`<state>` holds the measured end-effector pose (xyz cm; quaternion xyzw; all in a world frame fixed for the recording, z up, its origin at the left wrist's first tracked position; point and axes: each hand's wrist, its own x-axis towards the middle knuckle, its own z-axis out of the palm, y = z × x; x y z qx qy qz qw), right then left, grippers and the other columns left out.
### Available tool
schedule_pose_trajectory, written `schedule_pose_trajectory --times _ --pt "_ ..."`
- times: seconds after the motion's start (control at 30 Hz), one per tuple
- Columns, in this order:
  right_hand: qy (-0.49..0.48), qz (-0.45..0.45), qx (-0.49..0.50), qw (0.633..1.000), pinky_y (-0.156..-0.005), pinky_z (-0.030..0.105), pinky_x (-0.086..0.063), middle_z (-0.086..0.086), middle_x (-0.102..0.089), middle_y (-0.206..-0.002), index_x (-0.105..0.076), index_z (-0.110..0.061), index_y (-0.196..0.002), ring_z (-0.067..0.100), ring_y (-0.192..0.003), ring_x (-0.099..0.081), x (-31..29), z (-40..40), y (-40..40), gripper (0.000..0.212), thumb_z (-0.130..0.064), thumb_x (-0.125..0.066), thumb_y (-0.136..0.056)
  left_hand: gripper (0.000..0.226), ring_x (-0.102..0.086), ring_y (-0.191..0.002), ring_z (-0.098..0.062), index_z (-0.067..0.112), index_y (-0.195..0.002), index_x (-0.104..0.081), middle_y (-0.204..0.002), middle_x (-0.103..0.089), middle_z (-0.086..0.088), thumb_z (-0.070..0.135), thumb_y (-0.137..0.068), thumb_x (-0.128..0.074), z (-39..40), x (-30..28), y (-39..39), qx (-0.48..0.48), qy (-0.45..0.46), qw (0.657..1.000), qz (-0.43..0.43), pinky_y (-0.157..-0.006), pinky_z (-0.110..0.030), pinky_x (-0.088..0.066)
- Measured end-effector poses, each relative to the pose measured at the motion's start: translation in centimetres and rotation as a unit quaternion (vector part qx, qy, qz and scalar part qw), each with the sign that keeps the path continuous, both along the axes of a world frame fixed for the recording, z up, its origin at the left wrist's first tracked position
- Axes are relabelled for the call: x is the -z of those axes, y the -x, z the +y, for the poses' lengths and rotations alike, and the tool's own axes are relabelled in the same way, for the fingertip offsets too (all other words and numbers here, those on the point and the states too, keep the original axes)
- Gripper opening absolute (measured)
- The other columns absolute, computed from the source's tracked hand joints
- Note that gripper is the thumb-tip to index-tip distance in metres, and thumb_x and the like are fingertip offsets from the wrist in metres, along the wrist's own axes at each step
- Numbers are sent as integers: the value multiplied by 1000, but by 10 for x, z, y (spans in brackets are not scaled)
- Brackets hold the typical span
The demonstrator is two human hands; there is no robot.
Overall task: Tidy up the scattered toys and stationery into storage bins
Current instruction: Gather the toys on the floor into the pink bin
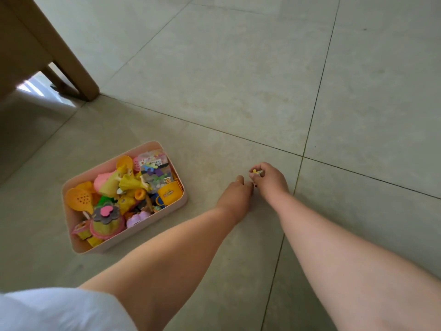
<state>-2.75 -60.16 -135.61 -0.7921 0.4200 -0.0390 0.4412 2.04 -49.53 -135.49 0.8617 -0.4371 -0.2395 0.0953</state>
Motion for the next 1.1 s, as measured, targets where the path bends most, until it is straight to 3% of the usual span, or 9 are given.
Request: schedule_pose_trajectory --times 0.3,0.43,0.57,0.67,0.73,0.83,0.93,1.0,1.1 --pt "-17 3 -5 1000 -69 25 -41 -3 -59 -80 -63 -30 -86 24 -84 -65 9 7 3 5 -25 -64 -87 25 -56 -99 -37 7 -113 -56 -120 -43 -16 8 -89 -54 7 -4 5 -79 -13 996 39 -84 -37 -44" --pt "-23 14 -9 1000 -70 25 -41 -6 -57 -78 -63 -29 -87 24 -86 -66 9 8 2 5 -24 -63 -87 29 -55 -103 -37 7 -112 -53 -117 -47 -15 9 -84 -56 9 -9 5 -74 -31 996 49 -84 -37 -44" --pt "-39 -14 -19 999 -75 27 -45 -7 -55 -76 -66 -27 -95 22 -86 -65 -2 18 -20 9 -26 -65 -87 36 -56 -106 -31 10 -117 -54 -119 -51 -12 19 -82 -62 13 -26 -8 -133 -22 988 78 -86 -32 -44" --pt "-68 -68 -20 995 -80 30 -49 0 -66 -85 -67 -28 -94 20 -85 -67 -18 33 -47 8 -29 -66 -86 35 -59 -104 -29 9 -118 -59 -119 -56 -11 28 -89 -57 20 -57 -36 -149 -89 985 23 -81 -31 -46" --pt "-106 -103 -35 988 -78 31 -50 3 -69 -88 -67 -26 -91 18 -81 -66 -32 51 -66 6 -29 -67 -86 30 -62 -96 -27 6 -107 -63 -107 -64 -10 30 -92 -51 36 -88 -58 -114 -162 980 -5 -75 -30 -46" --pt "-193 -110 -119 968 -58 24 -46 1 -64 -77 -64 -17 -90 12 -63 -56 -51 82 -88 7 -21 -68 -87 22 -55 -66 -22 8 -73 -60 -72 -60 -5 19 -88 -48 76 -128 -84 -96 -226 969 32 -61 -27 -42" --pt "-263 -87 -180 944 -48 19 -43 2 -57 -66 -60 -14 -83 11 -53 -48 -63 114 -101 11 -18 -70 -87 22 -52 -60 -19 7 -67 -64 -64 -60 -5 18 -82 -51 124 -140 -101 -152 -256 953 53 -61 -24 -43" --pt "-240 -76 -225 941 -49 21 -46 2 -57 -61 -62 -16 -78 12 -52 -52 -63 130 -106 13 -19 -72 -85 27 -50 -56 -14 14 -61 -59 -55 -58 1 20 -86 -52 148 -144 -103 -155 -292 943 42 -54 -21 -40" --pt "-191 -76 -288 935 -59 30 -54 3 -61 -64 -62 -18 -72 14 -52 -56 -64 149 -108 16 -18 -72 -85 19 -53 -75 -15 18 -93 -68 -79 -61 2 25 -93 -50 162 -144 -97 -122 -324 938 -22 -62 -22 -40"
